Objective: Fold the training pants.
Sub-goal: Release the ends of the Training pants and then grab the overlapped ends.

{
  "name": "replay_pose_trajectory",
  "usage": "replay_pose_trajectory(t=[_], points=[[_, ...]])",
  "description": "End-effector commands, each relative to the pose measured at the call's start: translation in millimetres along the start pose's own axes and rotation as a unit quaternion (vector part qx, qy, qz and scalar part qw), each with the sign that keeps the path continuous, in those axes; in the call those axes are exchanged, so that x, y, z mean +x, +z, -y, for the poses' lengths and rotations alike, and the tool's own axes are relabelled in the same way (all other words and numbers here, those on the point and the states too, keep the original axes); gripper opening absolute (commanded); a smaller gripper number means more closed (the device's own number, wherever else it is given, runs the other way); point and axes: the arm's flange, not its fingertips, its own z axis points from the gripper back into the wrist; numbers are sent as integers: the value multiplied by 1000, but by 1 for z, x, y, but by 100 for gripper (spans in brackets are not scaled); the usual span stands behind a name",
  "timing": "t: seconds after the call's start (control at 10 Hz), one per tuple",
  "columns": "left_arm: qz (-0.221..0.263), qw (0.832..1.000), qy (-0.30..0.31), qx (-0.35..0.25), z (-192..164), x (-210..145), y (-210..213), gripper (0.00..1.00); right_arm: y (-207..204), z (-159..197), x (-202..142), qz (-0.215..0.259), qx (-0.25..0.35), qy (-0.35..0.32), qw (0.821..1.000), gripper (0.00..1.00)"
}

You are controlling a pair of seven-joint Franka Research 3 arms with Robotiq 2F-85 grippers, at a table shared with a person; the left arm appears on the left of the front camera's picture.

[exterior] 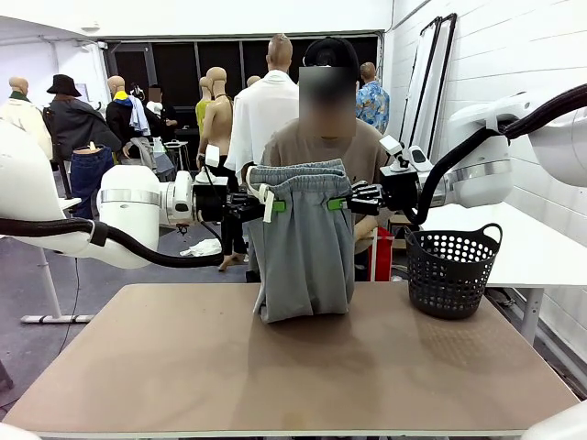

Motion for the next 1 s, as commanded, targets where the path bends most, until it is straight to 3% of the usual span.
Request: replay_pose_trajectory(t=[0.0, 0.9], points=[[6, 1000, -8, 4, 1, 2, 0, 0, -1, -1, 0, 0, 2, 0, 1000, 0], [6, 1000, -8, 4, 1, 2, 0, 0, -1, -1, 0, 0, 2, 0, 1000, 0]])
